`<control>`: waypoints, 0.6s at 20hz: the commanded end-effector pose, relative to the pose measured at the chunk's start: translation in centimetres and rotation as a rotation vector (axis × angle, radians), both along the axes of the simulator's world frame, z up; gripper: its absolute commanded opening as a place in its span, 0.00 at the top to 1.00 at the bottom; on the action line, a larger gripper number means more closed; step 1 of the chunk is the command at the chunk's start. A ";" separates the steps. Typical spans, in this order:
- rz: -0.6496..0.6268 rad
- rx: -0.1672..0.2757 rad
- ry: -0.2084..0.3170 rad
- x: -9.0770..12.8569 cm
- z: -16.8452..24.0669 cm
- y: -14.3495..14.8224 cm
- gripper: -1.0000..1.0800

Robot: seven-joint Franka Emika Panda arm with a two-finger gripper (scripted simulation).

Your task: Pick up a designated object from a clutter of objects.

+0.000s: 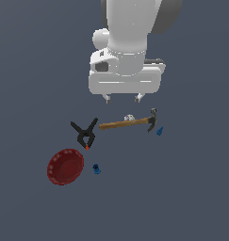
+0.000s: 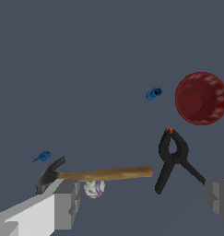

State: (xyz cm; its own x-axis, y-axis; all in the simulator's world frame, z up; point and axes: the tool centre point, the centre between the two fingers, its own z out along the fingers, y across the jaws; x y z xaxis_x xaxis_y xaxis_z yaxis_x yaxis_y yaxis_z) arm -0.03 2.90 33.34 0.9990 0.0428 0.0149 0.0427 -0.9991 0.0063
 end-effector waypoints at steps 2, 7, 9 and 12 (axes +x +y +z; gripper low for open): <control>0.000 0.000 -0.001 0.0 0.0 0.0 0.04; -0.010 0.009 -0.020 0.7 0.4 0.9 0.04; -0.017 0.013 -0.027 0.9 0.8 1.1 0.04; -0.022 0.015 -0.029 1.0 1.0 1.0 0.04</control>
